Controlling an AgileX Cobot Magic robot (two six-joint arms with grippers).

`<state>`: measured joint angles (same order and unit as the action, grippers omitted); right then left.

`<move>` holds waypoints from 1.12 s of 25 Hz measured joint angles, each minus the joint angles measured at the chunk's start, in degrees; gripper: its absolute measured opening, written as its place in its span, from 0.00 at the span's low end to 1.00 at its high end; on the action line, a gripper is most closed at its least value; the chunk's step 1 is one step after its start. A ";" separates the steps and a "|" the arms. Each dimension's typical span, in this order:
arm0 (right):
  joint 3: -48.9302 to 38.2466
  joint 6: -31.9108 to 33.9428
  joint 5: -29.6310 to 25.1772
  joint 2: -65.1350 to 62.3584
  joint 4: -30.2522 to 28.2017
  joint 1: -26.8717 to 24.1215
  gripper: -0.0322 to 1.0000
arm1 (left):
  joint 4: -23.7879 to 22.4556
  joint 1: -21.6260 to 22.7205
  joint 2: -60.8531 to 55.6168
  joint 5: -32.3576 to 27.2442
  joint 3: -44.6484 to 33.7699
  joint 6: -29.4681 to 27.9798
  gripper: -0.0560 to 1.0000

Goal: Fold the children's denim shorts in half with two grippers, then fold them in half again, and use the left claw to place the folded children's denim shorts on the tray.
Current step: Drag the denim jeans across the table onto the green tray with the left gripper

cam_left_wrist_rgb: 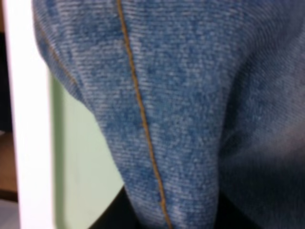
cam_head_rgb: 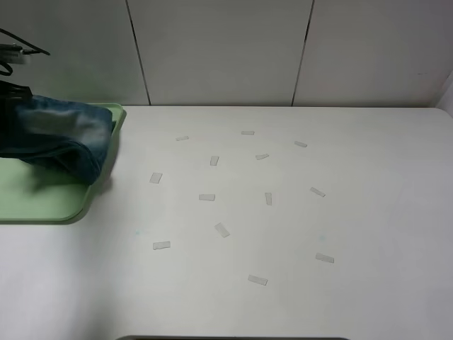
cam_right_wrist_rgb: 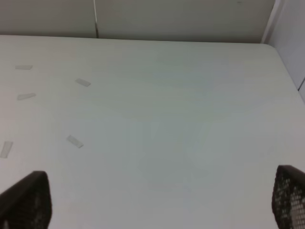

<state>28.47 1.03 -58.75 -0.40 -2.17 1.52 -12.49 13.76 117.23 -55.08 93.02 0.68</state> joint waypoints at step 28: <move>0.00 0.00 0.00 0.00 0.00 0.00 0.71 | 1.99 3.36 -0.73 1.92 0.00 1.28 0.99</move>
<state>28.47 1.03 -58.75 -0.40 -2.17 1.52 -10.51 17.12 116.50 -53.17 93.02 1.96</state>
